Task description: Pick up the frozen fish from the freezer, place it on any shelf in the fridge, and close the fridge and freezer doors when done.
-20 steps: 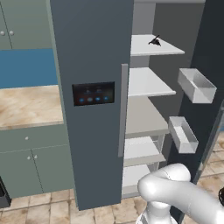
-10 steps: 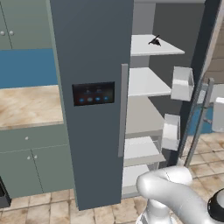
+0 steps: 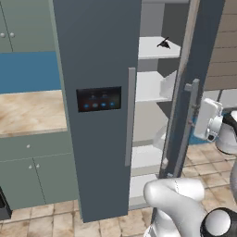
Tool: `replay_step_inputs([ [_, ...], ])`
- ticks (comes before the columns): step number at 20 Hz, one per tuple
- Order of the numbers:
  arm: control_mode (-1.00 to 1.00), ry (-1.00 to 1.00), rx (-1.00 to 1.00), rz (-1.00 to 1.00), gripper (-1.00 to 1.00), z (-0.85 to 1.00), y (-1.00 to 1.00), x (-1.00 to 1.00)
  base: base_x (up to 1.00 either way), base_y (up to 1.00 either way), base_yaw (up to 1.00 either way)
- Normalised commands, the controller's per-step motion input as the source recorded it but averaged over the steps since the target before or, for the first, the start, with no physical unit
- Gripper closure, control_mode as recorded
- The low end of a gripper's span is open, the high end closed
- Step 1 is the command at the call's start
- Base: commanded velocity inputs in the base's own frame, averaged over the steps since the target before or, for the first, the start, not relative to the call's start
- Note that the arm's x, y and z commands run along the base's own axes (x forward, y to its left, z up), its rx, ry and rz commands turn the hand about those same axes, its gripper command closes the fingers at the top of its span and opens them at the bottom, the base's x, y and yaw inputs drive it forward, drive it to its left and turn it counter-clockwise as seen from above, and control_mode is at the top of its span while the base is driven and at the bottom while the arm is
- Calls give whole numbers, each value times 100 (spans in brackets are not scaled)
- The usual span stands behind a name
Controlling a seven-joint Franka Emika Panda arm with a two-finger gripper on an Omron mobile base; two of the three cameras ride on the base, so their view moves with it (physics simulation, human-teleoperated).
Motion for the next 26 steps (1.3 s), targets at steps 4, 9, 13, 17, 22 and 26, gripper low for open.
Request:
replay_step_inputs([
  [4,-100,0,1,-25,-100,21,32,83,0,0,0],
  [9,-100,2,0,-17,-100,22,10,90,0,0,0],
  [13,-100,6,0,-5,-100,16,0,93,0,0,0],
  [17,-100,15,0,0,-100,0,0,83,0,0,0],
  [22,-100,4,0,0,-100,1,0,14,0,0,0],
  [26,-100,0,0,0,-100,0,0,0,0,0,0],
])
